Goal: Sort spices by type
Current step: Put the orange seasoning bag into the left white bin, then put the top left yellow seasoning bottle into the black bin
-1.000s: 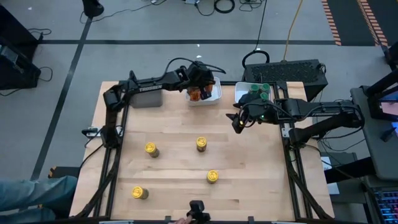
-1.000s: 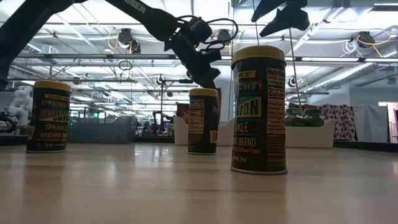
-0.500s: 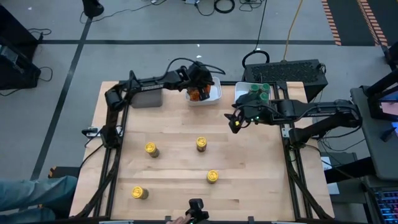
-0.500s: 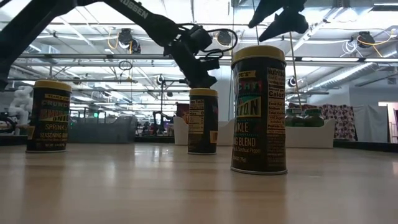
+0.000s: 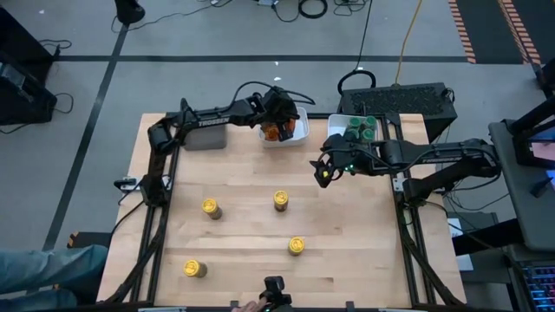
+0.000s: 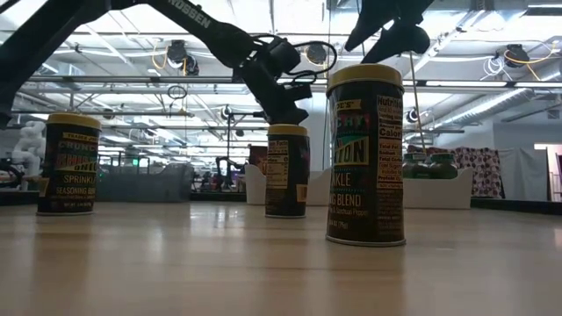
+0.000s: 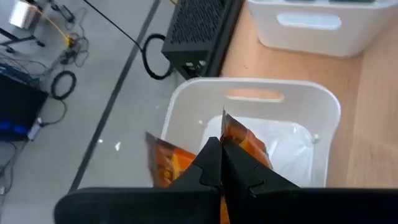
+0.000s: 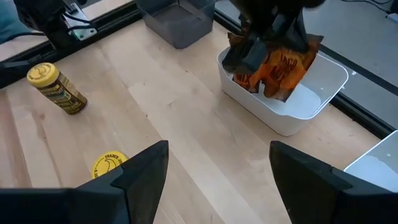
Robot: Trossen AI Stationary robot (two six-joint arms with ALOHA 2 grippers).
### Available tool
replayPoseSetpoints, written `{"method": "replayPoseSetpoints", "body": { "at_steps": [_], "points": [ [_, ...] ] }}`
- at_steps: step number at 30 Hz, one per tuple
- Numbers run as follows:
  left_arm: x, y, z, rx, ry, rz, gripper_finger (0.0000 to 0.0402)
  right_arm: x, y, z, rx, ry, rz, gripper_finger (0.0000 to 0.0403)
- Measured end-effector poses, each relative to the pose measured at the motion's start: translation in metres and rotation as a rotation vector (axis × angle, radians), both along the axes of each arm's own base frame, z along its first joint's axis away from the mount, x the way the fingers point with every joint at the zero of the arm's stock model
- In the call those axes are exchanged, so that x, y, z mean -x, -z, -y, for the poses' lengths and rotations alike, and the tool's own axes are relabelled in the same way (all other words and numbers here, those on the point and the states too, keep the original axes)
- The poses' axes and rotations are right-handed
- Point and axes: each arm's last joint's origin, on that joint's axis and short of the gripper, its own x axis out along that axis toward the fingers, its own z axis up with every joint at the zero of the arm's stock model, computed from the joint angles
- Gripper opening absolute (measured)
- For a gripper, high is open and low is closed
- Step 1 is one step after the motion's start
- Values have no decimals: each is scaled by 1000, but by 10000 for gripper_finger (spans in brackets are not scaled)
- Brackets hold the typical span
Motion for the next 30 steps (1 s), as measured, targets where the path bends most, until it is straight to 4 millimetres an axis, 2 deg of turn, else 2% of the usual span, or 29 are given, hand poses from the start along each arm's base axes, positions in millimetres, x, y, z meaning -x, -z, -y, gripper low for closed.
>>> {"method": "replayPoseSetpoints", "body": {
  "at_steps": [7, 18, 26, 30],
  "points": [
    [0, 1, 0, 8, 4, 4, 9, -1, -1, 0, -2, 2, 15, 263],
    [0, 1, 0, 11, 4, 4, 77, -1, -1, 0, -3, 1, 17, 263],
    [1, -1, 0, 6, -4, -1, 82, -1, -1, 0, -3, 0, 17, 263],
    [6, -13, 2, -24, -30, 6, 82, -1, -1, 0, -2, -3, 15, 263]
  ]
}}
